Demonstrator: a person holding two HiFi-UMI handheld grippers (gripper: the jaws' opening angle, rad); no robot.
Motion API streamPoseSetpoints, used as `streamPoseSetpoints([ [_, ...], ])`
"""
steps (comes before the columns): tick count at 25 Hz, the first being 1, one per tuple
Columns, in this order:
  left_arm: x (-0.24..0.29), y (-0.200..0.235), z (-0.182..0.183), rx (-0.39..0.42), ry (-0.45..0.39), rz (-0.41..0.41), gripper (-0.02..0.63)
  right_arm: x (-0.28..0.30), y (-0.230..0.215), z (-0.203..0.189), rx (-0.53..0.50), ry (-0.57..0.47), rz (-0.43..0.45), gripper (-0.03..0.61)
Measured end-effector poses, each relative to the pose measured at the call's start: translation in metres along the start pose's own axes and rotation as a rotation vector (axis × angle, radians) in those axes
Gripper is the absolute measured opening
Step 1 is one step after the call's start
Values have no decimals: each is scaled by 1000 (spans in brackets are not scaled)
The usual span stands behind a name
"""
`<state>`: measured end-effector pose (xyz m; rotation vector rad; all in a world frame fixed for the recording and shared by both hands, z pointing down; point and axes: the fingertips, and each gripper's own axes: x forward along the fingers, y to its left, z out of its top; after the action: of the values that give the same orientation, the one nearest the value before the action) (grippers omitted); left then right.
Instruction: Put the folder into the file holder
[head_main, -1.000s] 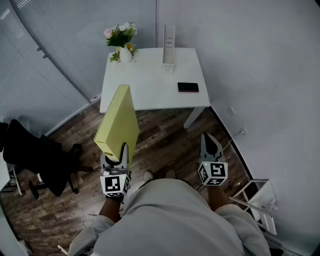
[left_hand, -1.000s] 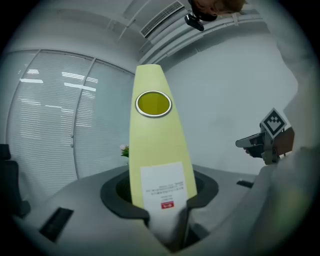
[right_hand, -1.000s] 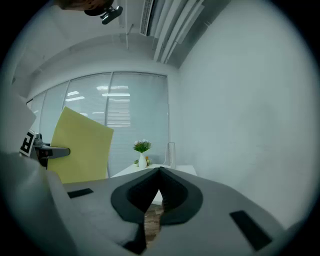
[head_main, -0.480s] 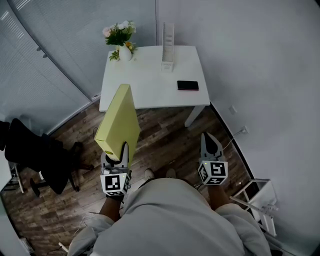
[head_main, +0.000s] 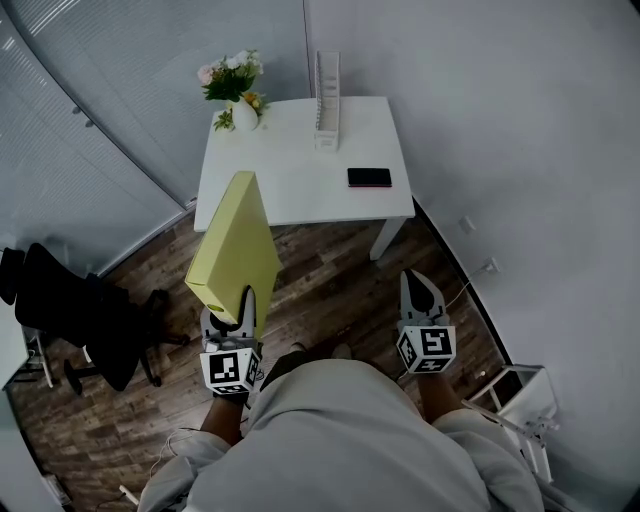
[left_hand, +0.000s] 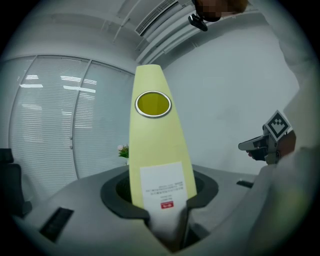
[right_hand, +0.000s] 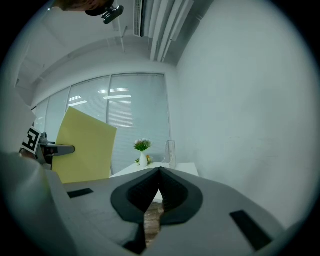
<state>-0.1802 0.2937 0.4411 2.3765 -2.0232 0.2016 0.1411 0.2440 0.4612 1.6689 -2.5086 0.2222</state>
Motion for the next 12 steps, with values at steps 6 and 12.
streamPoseSetpoints([
  [6, 17, -6, -5, -12, 19, 10, 178, 16, -14, -15, 11, 45, 11, 12],
  [12, 71, 5, -4, -19, -9, -12, 178, 53, -29, -15, -7, 55, -16, 13],
])
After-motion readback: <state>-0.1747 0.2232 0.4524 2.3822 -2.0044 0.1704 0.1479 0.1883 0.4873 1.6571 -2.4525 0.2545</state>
